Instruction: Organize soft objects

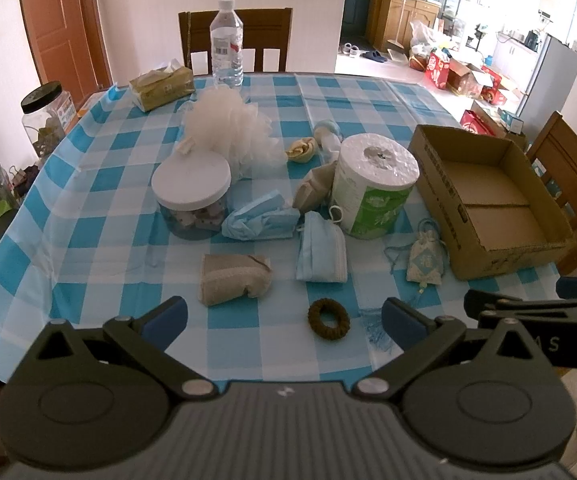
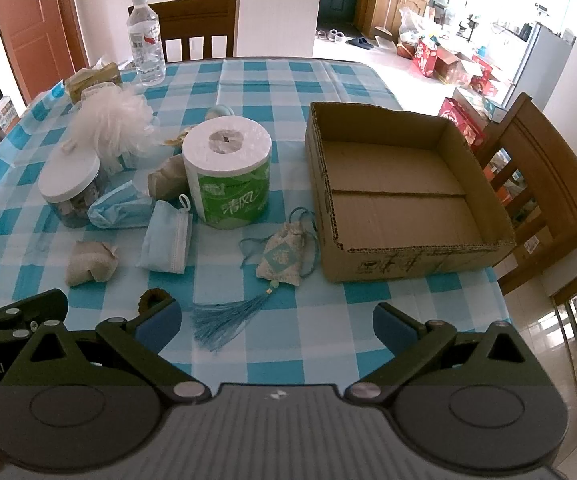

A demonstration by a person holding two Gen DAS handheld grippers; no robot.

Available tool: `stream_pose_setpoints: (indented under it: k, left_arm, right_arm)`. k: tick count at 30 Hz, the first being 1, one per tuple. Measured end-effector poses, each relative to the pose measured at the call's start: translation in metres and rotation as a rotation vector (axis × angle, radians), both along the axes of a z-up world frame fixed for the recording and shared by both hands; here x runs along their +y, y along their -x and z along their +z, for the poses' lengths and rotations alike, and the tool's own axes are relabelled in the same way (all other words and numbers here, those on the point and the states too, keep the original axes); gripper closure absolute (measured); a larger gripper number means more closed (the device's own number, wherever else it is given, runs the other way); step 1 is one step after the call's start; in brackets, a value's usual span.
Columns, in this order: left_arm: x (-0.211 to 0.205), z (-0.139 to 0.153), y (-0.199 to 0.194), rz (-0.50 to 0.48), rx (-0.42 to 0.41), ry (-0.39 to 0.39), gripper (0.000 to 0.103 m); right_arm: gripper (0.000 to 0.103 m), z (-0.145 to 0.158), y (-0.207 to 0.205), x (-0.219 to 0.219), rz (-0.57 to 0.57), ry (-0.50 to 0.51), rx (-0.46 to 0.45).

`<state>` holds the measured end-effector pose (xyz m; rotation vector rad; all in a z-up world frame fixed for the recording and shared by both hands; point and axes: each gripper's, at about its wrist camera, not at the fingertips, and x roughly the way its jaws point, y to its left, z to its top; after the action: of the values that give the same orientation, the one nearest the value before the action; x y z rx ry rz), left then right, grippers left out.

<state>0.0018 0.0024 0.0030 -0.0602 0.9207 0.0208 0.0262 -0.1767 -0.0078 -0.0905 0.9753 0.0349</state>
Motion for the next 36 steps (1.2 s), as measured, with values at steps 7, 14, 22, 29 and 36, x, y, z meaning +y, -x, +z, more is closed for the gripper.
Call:
stream_pose_setpoints:
  k: [7,14,22,29,36]
  left_arm:
    - [-0.0001,-0.0001,0.0001,0.0,0.0,0.0,0.001]
    - [-0.0004,0.0008,-0.0025,0.0,-0.001,0.001,0.001]
    - [-0.0011,0.0035,-0.0055,0.002,0.0,-0.002,0.001]
    - [-0.0009,0.0029,-0.0048,0.001,-0.002,0.001,0.001]
    - [-0.0012,0.0029,-0.0049,0.001,-0.001,0.002,0.001]
  right_arm:
    - [0.0,-0.0003,-0.0005,0.0003,-0.001,-0.001,-0.001]
    - [0.0,-0.0001,0.0001,0.0007,0.0,-0.002,-0.004]
    - [0.0,-0.0026,-0.0029,0.0007,-0.004,-0.007,-0.008]
    - [0.0,-0.0028,-0.0032,0.0011,-0.003,-0.007,-0.009]
    - [0.0,-0.0028,-0.0039,0.0014,-0.003,-0.008,-0.01]
